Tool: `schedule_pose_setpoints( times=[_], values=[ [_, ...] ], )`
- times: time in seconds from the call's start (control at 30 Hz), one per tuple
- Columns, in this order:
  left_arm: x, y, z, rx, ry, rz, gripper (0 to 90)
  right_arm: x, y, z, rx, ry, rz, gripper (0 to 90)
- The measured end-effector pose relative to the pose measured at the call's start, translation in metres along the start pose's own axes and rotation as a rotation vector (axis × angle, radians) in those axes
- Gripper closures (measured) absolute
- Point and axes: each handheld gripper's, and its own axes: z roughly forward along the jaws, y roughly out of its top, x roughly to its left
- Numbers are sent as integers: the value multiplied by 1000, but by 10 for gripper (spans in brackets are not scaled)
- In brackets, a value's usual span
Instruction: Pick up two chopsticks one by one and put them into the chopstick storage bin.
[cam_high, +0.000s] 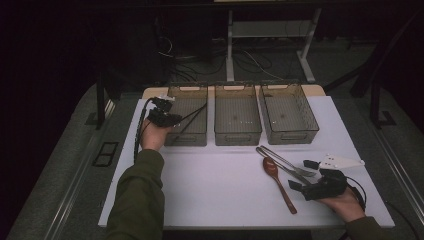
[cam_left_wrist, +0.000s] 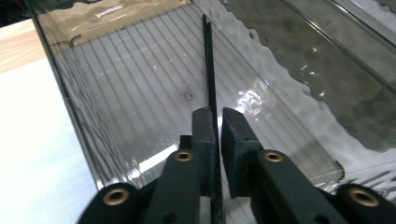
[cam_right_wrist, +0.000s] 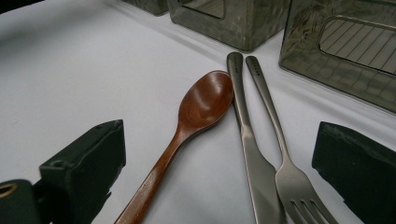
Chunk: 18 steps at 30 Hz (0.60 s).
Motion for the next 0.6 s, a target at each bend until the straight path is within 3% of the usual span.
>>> schedule_pose_setpoints(
  times=[0.23,0.6],
  values=[
    [-1,2,-8,-61,-31,9,733,0,0,1,0,-1,-5,23],
    [-22,1,-32,-193,-145,43,567,-1,0,0,-4,-1,6,23]
  ],
)
